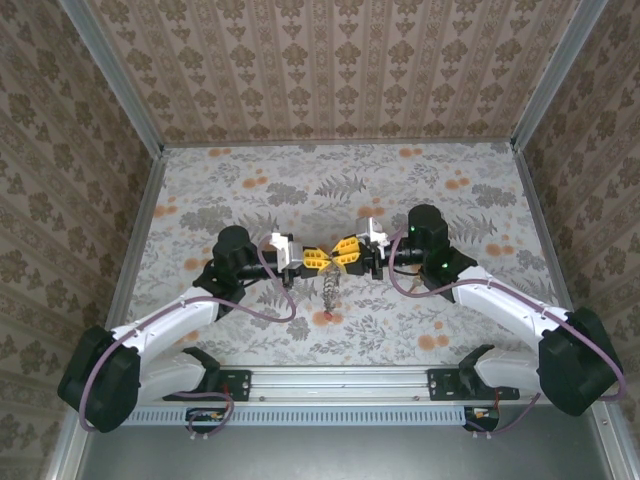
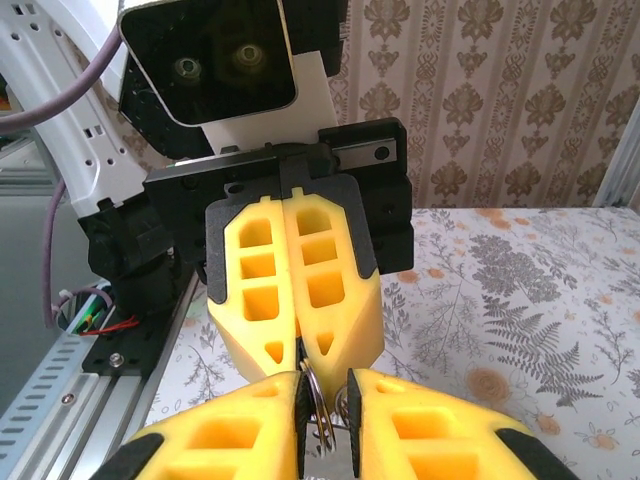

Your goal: Put the keys on the keyring

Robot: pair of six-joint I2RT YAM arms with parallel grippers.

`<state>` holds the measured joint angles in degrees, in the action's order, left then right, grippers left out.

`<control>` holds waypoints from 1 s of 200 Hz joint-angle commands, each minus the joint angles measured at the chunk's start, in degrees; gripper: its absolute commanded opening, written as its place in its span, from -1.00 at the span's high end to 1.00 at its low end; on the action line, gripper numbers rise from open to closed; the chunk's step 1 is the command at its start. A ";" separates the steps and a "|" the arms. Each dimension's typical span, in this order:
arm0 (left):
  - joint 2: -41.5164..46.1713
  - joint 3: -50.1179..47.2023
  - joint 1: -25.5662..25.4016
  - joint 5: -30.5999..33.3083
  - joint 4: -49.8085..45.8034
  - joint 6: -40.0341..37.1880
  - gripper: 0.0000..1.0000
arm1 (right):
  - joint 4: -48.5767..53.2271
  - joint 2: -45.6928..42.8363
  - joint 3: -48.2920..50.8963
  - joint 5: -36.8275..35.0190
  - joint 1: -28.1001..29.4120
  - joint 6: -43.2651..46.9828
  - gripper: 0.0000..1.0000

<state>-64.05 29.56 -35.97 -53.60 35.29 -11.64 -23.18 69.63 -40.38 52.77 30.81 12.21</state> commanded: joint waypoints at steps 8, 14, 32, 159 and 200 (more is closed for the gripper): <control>1.10 1.99 -0.25 -1.11 1.36 -1.16 1.00 | -0.12 -0.37 -0.50 1.07 0.31 1.26 0.53; 1.12 2.07 -0.18 -1.07 1.36 -1.15 1.00 | 0.13 -0.37 -0.33 0.94 0.31 1.24 0.51; 1.29 2.07 -0.16 -1.15 1.62 -0.98 1.00 | 0.63 -0.50 0.10 0.66 0.22 1.67 0.51; 1.91 1.89 -0.12 -0.16 3.20 -1.02 1.00 | 3.65 0.25 -0.50 1.02 0.13 2.91 0.53; 1.74 1.72 -0.23 -0.10 3.12 -1.04 1.00 | 3.30 0.42 -1.18 1.93 0.26 2.50 0.65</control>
<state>-63.99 29.56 -35.97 -53.32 35.55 -11.64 -20.38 69.65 -40.38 52.77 30.81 13.76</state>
